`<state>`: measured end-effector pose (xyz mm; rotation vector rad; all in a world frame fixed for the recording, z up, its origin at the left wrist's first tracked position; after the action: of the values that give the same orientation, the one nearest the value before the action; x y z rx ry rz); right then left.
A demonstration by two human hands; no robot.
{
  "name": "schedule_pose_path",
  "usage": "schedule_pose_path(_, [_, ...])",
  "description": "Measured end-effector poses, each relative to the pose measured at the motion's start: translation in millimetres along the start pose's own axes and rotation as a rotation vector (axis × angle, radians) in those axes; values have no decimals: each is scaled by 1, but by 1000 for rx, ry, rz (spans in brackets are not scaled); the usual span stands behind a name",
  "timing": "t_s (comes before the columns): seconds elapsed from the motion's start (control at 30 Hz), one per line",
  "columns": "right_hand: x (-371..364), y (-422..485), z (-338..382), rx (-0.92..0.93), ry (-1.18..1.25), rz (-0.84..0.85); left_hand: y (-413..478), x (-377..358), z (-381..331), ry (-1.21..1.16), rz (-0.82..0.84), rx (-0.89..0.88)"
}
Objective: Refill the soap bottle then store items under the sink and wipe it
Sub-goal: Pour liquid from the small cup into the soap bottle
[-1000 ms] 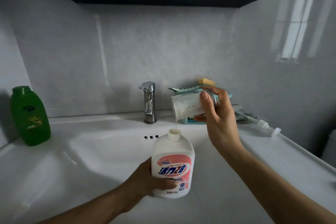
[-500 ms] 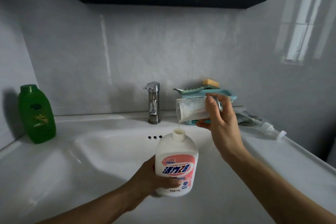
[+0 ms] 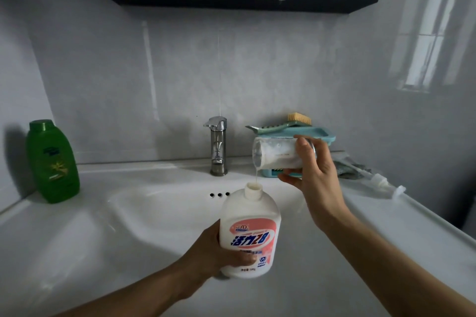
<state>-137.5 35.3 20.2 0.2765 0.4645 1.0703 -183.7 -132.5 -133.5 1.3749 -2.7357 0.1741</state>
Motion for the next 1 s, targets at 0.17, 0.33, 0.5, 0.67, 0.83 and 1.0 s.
schedule_pose_path(0.17, [0, 2, -11, -106, 84, -17, 1, 2, 0, 8, -21, 5])
schedule_pose_path(0.33, [-2, 0, -17, -148, 95, -1, 1, 3, 0, 1, -36, 7])
schedule_pose_path(0.5, [-5, -1, -19, -168, 90, 10, 0, 3, 0, 13, -32, 19])
schedule_pose_path(0.67, [-6, -3, -21, -184, 86, 16, -1, 2, 0, 18, -27, 34])
schedule_pose_path(0.83, [-6, -4, -24, -225, 106, 12, 0, 3, 3, 18, -28, 46])
schedule_pose_path(1.0, [-7, -6, -27, -259, 131, 19, 0, 2, 1, 30, -29, 42])
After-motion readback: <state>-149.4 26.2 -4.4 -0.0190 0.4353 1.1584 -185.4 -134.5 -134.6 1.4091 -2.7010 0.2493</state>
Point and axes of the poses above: each hand's wrist, its own y-axis towards the middle knuckle, its own x-axis out of the back of the hand, z = x × y, the point moved 10 cm from there along y, towards the middle knuckle
